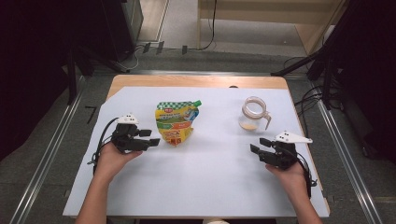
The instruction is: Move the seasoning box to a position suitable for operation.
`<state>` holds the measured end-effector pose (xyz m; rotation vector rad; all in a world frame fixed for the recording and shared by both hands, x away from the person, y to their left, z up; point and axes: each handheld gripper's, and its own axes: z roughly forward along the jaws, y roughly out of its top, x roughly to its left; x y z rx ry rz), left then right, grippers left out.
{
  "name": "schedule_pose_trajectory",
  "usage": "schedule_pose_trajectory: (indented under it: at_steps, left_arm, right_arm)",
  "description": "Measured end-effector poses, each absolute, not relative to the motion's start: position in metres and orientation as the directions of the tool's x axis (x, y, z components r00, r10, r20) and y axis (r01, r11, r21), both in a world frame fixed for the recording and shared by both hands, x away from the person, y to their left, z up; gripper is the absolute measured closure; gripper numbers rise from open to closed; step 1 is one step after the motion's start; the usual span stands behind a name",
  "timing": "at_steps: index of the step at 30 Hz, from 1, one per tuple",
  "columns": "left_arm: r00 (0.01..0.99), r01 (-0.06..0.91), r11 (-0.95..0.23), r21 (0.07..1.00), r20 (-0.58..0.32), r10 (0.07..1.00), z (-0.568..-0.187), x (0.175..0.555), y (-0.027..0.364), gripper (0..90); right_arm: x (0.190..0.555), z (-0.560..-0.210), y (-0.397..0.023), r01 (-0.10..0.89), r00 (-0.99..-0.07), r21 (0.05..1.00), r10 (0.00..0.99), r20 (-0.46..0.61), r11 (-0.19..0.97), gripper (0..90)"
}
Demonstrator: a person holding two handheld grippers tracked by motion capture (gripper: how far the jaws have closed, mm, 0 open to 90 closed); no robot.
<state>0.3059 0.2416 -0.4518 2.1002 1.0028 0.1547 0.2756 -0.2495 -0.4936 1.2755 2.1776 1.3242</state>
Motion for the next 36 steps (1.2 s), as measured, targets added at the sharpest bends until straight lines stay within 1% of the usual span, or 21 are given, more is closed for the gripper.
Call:
schedule_pose_trajectory:
  at_steps: [3, 7, 16, 25, 27, 28, 29, 30, 31, 33, 34, 36]
  left_arm:
    - [0.676, 0.608, -0.374, 0.7, -0.209, 0.707, -0.452, 0.306, 0.243, 41.3]
    - [0.677, 0.606, -0.378, 0.7, -0.203, 0.708, -0.451, 0.306, 0.242, 41.3]
    - [0.68, 0.603, -0.386, 0.698, -0.197, 0.706, -0.45, 0.306, 0.24, 40.5]
    - [0.682, 0.6, -0.383, 0.702, -0.199, 0.704, -0.449, 0.306, 0.241, 40.3]
    - [0.682, 0.602, -0.385, 0.7, -0.2, 0.703, -0.449, 0.306, 0.241, 40.3]
    - [0.682, 0.603, -0.383, 0.7, -0.202, 0.703, -0.449, 0.307, 0.24, 40.3]
    - [0.682, 0.603, -0.385, 0.699, -0.201, 0.704, -0.449, 0.307, 0.24, 40.4]
    - [0.685, 0.602, -0.387, 0.698, -0.201, 0.701, -0.45, 0.307, 0.24, 40.4]
    - [0.685, 0.603, -0.39, 0.696, -0.201, 0.7, -0.45, 0.307, 0.239, 40.4]
    - [0.69, 0.603, -0.393, 0.694, -0.205, 0.694, -0.451, 0.307, 0.237, 40.4]
    - [0.692, 0.604, -0.404, 0.687, -0.2, 0.694, -0.452, 0.307, 0.235, 40.3]
    - [0.693, 0.604, -0.405, 0.687, -0.202, 0.692, -0.452, 0.307, 0.234, 40.3]
  right_arm:
    - [0.277, -0.494, -0.247, 0.535, -0.573, 0.821, 0.799, 0.179, 0.2, 45.9]
    - [0.277, -0.493, -0.243, 0.527, -0.576, 0.825, 0.799, 0.171, 0.204, 41.8]
    - [0.278, -0.491, -0.245, 0.531, -0.569, 0.823, 0.805, 0.169, 0.202, 40.7]
    - [0.282, -0.493, -0.238, 0.529, -0.55, 0.825, 0.82, 0.157, 0.197, 37.3]
    - [0.286, -0.494, -0.237, 0.53, -0.538, 0.826, 0.829, 0.153, 0.191, 35.5]
    - [0.289, -0.495, -0.235, 0.531, -0.514, 0.828, 0.846, 0.145, 0.181, 34.5]
    - [0.291, -0.495, -0.234, 0.53, -0.506, 0.828, 0.852, 0.137, 0.182, 32.4]
    - [0.291, -0.495, -0.234, 0.53, -0.506, 0.828, 0.852, 0.137, 0.182, 32.4]
    - [0.293, -0.496, -0.233, 0.534, -0.495, 0.825, 0.859, 0.131, 0.182, 30.4]
    - [0.299, -0.496, -0.231, 0.551, -0.479, 0.819, 0.864, 0.156, 0.158, 26.7]
    - [0.302, -0.495, -0.229, 0.547, -0.473, 0.822, 0.869, 0.148, 0.158, 22.1]
    - [0.302, -0.495, -0.228, 0.538, -0.472, 0.828, 0.87, 0.14, 0.159, 21.3]
